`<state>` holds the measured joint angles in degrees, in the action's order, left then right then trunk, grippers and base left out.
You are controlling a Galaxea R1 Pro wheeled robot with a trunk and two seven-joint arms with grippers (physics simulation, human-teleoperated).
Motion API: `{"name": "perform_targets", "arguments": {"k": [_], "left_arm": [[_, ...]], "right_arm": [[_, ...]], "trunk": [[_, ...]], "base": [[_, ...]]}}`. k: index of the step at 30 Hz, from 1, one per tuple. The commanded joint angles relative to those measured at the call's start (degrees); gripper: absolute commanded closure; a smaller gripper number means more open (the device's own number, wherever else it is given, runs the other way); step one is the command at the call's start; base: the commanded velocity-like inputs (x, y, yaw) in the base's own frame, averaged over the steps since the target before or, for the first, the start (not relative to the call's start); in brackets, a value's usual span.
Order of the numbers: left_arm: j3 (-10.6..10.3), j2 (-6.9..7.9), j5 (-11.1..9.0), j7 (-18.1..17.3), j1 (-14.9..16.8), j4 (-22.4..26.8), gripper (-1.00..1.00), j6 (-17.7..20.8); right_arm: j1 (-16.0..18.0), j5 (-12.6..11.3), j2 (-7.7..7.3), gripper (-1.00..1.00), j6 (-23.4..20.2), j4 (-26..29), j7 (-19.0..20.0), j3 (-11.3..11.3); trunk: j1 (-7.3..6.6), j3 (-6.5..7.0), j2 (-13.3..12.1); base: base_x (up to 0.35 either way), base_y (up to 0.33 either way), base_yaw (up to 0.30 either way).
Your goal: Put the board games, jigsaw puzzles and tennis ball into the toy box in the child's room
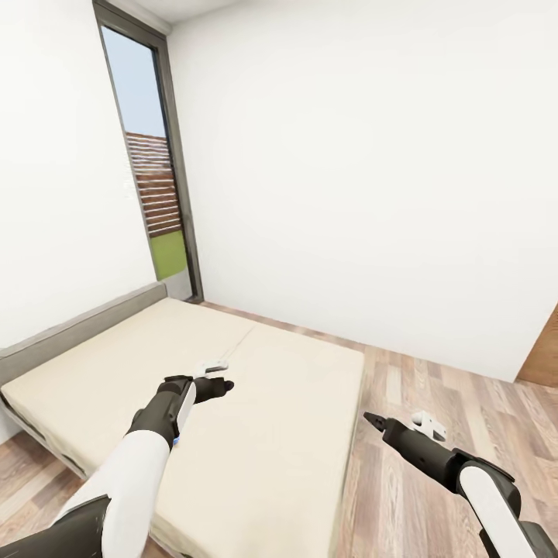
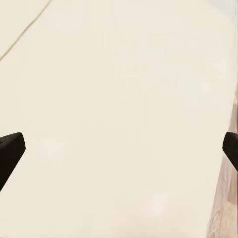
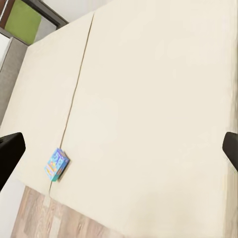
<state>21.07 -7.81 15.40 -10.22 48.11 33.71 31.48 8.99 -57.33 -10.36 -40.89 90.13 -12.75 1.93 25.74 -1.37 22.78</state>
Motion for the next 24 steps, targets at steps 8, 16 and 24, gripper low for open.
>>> {"name": "perform_targets", "arguments": {"k": [8,16,24], "left_arm": [[0.5,-0.09,0.6,-0.5,0.1,0.1,-1.0,0.3],[0.5,-0.1,0.6,-0.5,0.1,0.1,-1.0,0.3],[0.5,-0.1,0.6,-0.5,0.1,0.1,-1.0,0.3]], "right_arm": [[0.1,-0.6,-0.01,-1.0,-0.2,0.1,-0.5,0.0],[0.1,-0.6,-0.01,-1.0,-0.2,0.0,-0.5,0.0],[0.1,-0.6,-0.01,-1.0,-0.2,0.0,-0.5,0.0]], "trunk": [[0.04,0.04,0.1],[0.04,0.14,0.1],[0.04,0.16,0.1]], "base": [[0.0,0.001,-0.24],[0.0,0.0,-0.191],[0.0,0.058,-0.041]]}}
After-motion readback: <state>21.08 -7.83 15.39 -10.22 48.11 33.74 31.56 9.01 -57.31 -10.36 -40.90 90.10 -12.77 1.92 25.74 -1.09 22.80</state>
